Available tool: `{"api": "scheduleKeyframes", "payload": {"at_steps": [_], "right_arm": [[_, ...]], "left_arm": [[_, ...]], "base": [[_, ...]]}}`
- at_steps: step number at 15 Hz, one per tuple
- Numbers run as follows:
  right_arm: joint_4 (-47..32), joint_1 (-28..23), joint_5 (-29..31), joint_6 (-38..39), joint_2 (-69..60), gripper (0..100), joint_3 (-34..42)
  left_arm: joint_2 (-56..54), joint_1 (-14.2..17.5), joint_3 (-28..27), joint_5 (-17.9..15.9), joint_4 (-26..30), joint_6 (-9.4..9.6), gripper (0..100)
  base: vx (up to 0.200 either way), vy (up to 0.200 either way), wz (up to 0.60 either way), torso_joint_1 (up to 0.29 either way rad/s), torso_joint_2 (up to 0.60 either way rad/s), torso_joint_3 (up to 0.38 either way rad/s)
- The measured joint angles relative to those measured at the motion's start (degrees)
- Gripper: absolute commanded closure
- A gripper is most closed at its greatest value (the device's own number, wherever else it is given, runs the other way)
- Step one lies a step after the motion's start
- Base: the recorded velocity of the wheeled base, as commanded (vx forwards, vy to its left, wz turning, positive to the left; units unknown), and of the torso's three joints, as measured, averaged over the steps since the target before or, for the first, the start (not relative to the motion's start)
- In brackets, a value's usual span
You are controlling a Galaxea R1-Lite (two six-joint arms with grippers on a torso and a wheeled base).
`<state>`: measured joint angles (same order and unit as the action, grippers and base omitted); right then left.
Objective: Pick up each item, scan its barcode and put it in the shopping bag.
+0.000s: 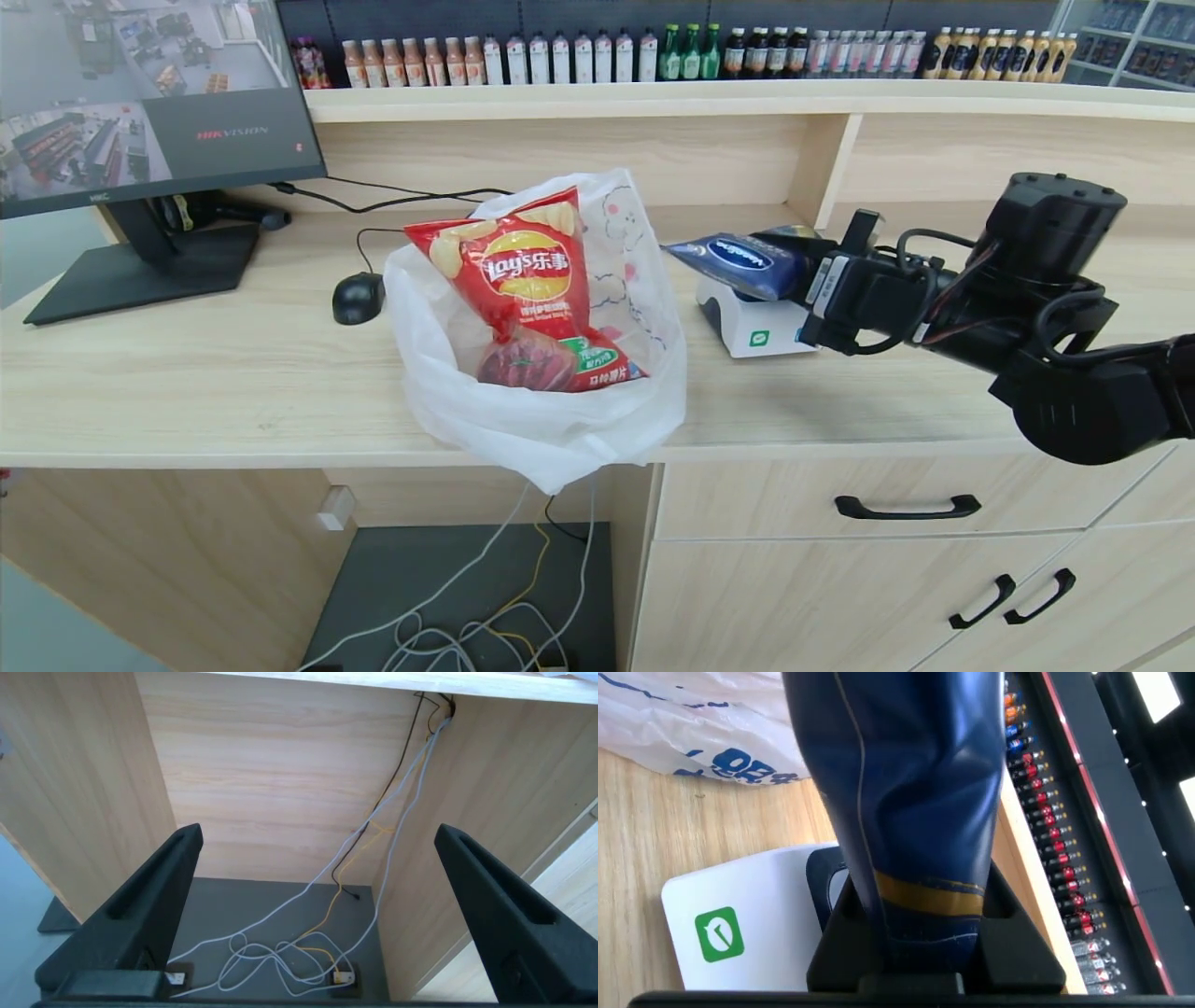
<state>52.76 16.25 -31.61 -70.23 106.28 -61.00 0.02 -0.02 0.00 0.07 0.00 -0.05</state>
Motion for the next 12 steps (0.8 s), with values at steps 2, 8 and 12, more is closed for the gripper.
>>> {"api": "scheduleKeyframes", "payload": {"at_steps": [2,8,12], "right_arm": [[0.0,0.0,0.0,0.0,0.1,100,0.1],[-0.1,0.0,0.0,0.4,0.2,100,0.2],[0.0,0.1,0.1,0.4,0.3,100,0.4]], "left_arm": [[0.0,0.0,0.0,0.0,0.0,0.02,0],[0.0,0.0,0.0,0.0,0.0,0.02,0],[0.0,0.0,0.0,0.0,0.0,0.05,0]], "base": [[0.000,0.000,0.00,0.000,0.00,0.000],[0.000,0.000,0.00,0.000,0.00,0.000],[0.000,0.000,0.00,0.000,0.00,0.000]]}}
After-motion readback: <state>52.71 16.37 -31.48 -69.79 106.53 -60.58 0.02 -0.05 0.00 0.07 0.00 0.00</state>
